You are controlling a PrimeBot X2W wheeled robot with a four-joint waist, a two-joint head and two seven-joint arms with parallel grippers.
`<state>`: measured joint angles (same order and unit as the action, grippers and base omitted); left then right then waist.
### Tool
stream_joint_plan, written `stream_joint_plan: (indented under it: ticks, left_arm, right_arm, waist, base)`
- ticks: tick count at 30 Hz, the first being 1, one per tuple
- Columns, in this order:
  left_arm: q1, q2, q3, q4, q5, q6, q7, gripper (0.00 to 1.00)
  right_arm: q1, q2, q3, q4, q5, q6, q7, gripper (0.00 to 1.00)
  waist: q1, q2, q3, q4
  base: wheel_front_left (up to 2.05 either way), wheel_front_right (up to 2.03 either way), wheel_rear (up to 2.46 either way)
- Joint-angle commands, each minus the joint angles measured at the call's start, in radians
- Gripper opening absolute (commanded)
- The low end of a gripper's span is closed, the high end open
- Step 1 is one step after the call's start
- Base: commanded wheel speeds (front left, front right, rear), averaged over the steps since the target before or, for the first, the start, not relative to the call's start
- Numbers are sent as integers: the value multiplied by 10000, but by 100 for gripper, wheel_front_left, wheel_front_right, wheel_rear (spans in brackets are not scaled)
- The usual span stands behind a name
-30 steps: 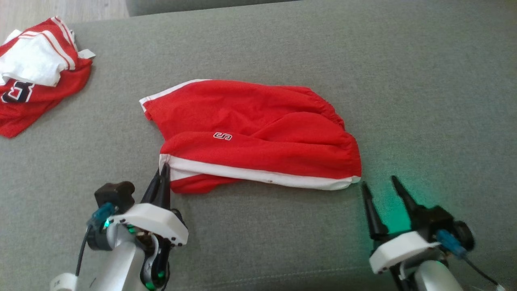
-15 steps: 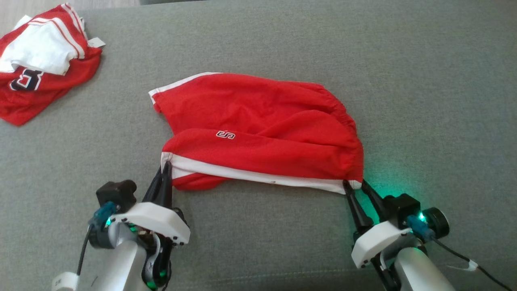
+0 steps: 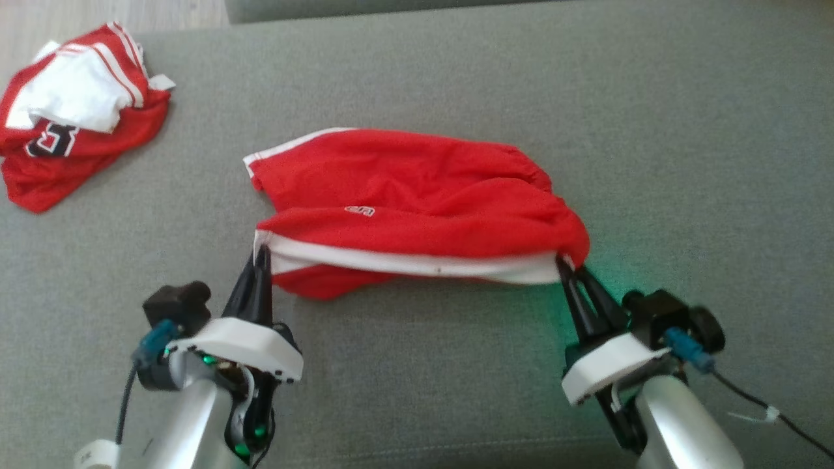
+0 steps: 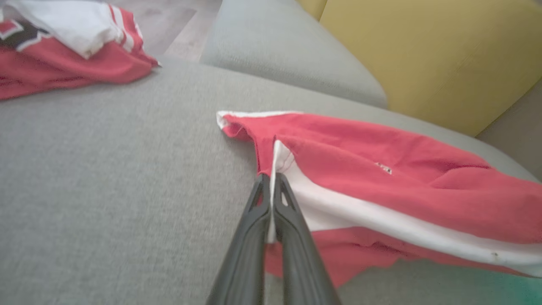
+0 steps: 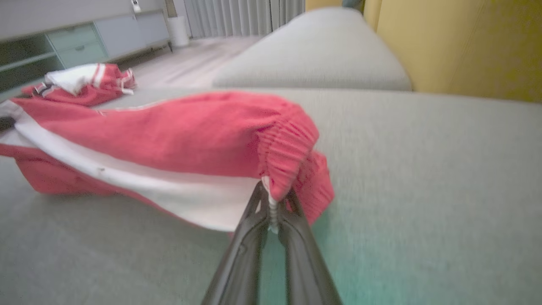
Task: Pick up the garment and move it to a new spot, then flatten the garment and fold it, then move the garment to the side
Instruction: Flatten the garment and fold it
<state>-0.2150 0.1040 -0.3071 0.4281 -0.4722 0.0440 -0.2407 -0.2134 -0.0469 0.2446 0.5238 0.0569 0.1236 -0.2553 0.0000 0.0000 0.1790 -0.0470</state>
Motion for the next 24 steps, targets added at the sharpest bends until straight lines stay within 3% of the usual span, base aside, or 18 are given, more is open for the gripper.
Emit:
stream_joint_plan:
  ticks: [1, 12, 20, 24]
  left_arm:
    - [-355, 129, 456, -517, -110, -24, -160, 0]
    - [-215, 209, 842, -3509, 46, -48, -203, 0]
    - [-723, 875, 1003, -6594, 417, 198, 577, 0]
    - [-1095, 1116, 1098, -7548, 494, 283, 1062, 0]
  right_arm:
    - [-47, -33, 153, -686, 137, 71, -65, 0]
    - [138, -637, 146, -4382, 421, 71, 56, 0]
    - [6, -1302, -62, -7333, 796, 71, 975, 0]
    - [-148, -1496, -203, -8215, 960, 71, 1397, 0]
  waist:
    - [0, 0, -215, -35]
    - [0, 0, -1717, -15]
    - [0, 0, -2209, 108]
    - [0, 0, -2238, 151]
  base:
    - [0, 0, 0]
    - [0, 0, 0]
    - [0, 0, 0]
    - [0, 0, 0]
